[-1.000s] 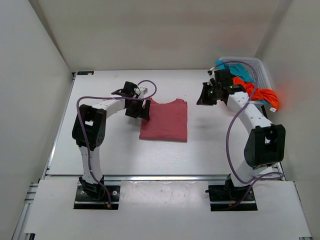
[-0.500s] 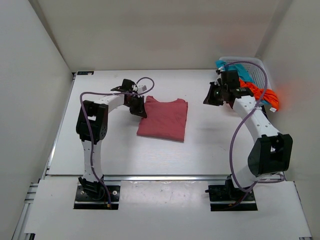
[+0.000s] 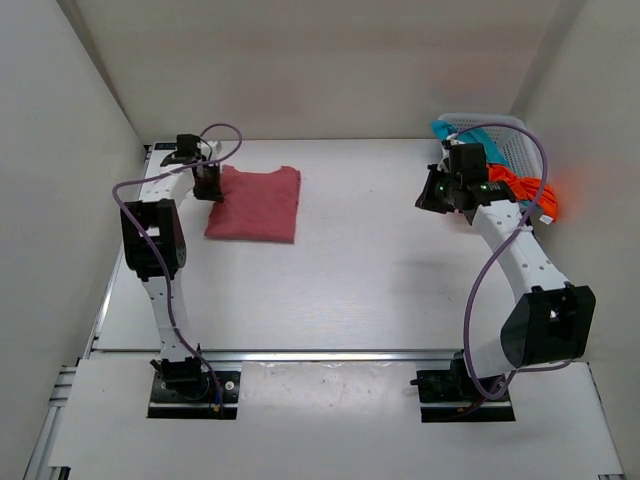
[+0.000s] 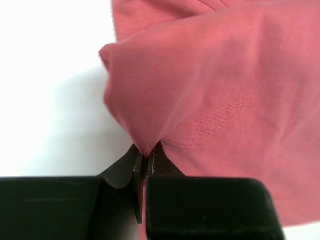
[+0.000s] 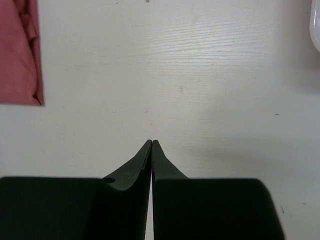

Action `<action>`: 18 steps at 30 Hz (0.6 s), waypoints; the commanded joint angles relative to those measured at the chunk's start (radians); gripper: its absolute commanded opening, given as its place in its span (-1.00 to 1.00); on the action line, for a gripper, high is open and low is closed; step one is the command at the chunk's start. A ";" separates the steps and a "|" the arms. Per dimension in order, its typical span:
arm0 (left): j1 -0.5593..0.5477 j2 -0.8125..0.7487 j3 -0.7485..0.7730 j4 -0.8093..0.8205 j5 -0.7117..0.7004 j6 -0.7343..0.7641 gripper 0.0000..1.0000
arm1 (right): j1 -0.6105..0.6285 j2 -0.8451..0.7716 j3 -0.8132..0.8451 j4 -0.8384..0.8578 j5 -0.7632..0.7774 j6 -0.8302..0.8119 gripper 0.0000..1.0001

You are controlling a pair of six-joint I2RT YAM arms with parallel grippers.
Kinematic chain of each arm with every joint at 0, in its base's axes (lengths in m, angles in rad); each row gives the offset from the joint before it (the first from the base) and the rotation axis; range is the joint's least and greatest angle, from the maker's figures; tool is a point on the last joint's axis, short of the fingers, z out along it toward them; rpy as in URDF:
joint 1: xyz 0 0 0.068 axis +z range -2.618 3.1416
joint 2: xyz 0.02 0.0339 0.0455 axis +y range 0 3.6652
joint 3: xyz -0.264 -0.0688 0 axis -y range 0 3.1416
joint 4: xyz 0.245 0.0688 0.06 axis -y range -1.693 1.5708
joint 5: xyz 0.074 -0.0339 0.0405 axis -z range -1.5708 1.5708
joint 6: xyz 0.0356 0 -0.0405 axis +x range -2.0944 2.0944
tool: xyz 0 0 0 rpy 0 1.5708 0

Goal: Fold and stack the t-shirts
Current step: Put the neatly folded tshirt into the corner of the board with the left arm

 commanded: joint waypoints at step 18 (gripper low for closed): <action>0.241 0.349 0.619 -0.013 -0.376 0.193 -1.00 | 0.137 0.203 0.340 -0.202 0.097 -0.079 -0.93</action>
